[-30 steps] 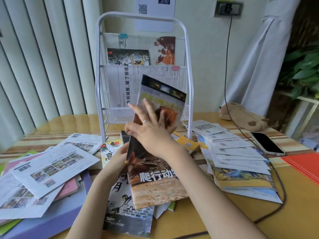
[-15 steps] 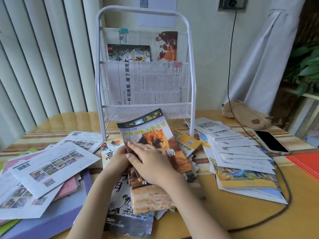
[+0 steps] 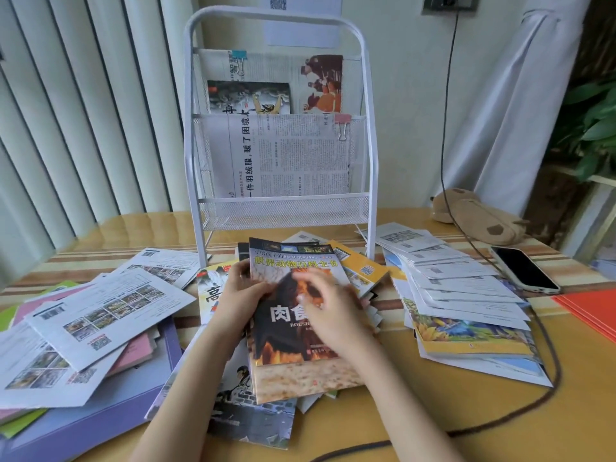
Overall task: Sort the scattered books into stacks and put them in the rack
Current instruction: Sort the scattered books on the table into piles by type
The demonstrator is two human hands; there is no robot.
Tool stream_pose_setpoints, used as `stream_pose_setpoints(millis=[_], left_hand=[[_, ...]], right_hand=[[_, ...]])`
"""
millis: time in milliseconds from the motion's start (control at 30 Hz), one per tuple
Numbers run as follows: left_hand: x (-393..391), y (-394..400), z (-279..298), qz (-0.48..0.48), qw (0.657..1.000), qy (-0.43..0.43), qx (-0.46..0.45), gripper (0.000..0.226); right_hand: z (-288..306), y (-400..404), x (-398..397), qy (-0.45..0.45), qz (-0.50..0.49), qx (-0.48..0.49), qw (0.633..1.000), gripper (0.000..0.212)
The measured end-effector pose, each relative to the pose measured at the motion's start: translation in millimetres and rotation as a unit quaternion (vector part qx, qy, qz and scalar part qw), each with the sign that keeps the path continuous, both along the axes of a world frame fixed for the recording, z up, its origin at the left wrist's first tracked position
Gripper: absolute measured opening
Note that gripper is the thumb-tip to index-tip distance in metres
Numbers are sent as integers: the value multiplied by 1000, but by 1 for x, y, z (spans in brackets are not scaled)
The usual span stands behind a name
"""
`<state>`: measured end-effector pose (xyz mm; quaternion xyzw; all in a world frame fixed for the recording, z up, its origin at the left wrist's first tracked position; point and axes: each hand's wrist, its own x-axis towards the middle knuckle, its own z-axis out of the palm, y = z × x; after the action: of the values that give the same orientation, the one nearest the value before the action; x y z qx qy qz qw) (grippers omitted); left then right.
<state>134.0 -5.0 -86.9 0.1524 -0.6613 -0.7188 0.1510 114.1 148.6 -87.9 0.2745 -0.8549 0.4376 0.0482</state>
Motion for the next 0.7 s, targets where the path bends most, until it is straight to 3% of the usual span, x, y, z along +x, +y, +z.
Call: stream_pose_setpoints(millis=[100,167,267,333,400,500,600,700], left_hand=[[0,-2,0,-6,999,19,33,74],[2,-2,-2,-3,999,26,33,82],[-1,-1,-7,-1,999,20,-25,95],[-1,-3,-9,-2,999,21,-41,105],[-1,-6,-7,-1,999,30,-15,105],[-2,-12,-8,17,1000,25,-6,115],[-3,-16,-6,36,999,28,23,119],[-3,-14,-4,29,996,34,74,103]], right_hand=[[-6,13,-14,-16,-113,-10,993,42],[-10,15,-24,-42,-119,57,990,46],[-16,8,-30,17,-113,186,976,42],[-19,4,-29,46,-109,202,972,40],[-19,5,-31,53,-93,142,984,39],[-14,9,-32,1,-86,-55,995,46],[-2,16,-32,-124,-80,-251,957,54],[-2,25,-36,-193,-102,-285,933,70]])
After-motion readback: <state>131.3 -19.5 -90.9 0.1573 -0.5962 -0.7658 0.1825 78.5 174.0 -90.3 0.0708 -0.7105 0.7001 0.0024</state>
